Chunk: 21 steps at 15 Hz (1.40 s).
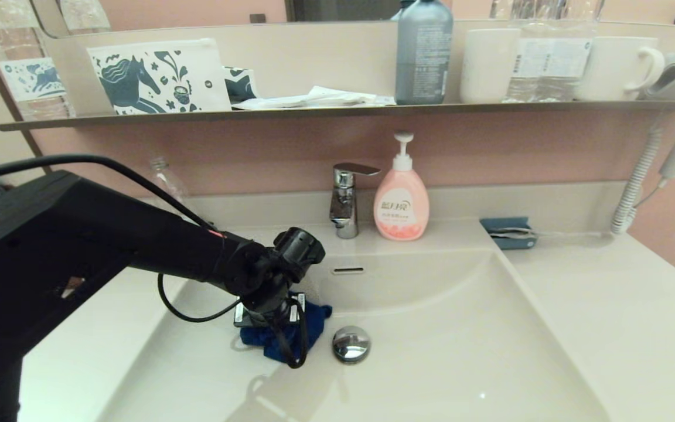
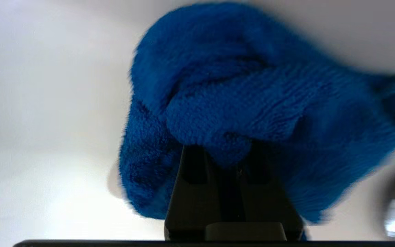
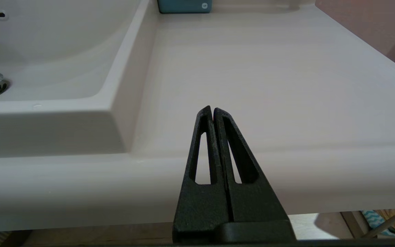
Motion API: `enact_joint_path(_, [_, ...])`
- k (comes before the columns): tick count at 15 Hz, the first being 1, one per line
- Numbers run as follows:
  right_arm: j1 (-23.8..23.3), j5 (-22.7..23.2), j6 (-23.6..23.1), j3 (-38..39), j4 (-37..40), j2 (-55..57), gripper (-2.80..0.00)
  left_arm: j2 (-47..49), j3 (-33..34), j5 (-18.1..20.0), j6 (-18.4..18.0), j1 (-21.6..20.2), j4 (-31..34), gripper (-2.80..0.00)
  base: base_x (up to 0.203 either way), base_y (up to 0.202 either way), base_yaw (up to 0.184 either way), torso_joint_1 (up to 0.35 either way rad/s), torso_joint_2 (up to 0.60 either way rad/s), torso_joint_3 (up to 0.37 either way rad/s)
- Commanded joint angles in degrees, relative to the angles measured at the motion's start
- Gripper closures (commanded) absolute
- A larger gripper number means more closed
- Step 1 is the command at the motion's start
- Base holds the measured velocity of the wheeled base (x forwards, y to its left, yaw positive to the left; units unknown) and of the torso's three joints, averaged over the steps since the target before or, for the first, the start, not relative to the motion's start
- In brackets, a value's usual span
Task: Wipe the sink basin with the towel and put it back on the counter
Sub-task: Wipe the sink
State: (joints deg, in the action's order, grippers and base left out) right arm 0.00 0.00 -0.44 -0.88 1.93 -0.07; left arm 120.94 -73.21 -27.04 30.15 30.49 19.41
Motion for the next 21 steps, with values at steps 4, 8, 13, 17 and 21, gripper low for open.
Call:
enact_joint_path(4, [0.0,0.0,0.0,0.0,0.01,0.07,0.0,0.02,-1.76,2.91,8.1,5.5,-0.43,0.0,0.0,0.0,0.0,0.0,0.0,0.0])
enact_joint_path(8, [0.0,0.0,0.0,0.0,0.01,0.07,0.0,2.01,-2.11,2.39,13.42,9.56,-1.7,0.0,0.0,0.0,0.0,0.0,0.0,0.0])
enact_joint_path(13, [0.0,0.0,0.0,0.0,0.01,0.07,0.0,6.5,-4.36,-0.2,15.15,11.65,-5.86,0.0,0.0,0.0,0.0,0.0,0.0,0.0])
enact_joint_path(17, [0.0,0.0,0.0,0.0,0.01,0.07,0.0,7.32,-8.88,-0.03,15.13,13.77,-5.28,0.0,0.0,0.0,0.0,0.0,0.0,0.0])
enact_joint_path(21, [0.0,0.0,0.0,0.0,0.01,0.07,0.0,9.2,-13.25,-0.12,15.35,16.0,-3.12,0.0,0.0,0.0,0.0,0.0,0.0,0.0])
